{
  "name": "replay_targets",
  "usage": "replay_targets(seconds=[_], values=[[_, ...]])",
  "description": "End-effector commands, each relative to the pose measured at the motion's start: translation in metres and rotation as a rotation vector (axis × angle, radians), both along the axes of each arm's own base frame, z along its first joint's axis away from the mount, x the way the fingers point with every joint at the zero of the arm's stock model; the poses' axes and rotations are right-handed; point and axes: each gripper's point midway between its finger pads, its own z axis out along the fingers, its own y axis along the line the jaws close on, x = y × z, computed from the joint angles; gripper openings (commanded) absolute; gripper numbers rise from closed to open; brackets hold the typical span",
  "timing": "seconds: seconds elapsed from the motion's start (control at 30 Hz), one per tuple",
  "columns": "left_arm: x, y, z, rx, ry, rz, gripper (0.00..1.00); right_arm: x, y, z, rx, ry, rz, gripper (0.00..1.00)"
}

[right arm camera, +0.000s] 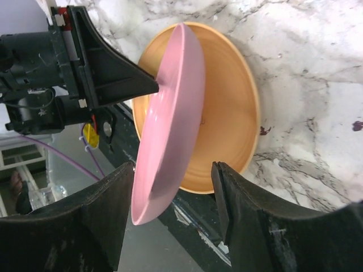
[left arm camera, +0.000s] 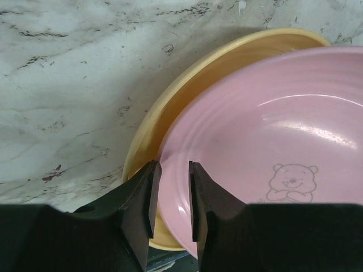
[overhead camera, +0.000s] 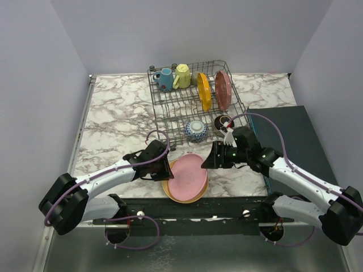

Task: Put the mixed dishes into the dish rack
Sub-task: Insert the plate at the corner of the board.

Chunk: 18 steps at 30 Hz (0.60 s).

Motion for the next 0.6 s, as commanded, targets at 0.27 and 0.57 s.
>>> replay_targets(seconds=[0.27, 0.57], values=[[-0.009, 0.003, -0.006, 0.011, 0.012, -0.024, 0.33, -0.018, 0.028, -0.009, 0.060, 0.077, 0.057, 0.64], [-0.010, 0.003, -0.006, 0.006, 0.010, -0.026, 0.33, -0.024, 0.039, -0.017, 0.072, 0.110, 0.049, 0.58]])
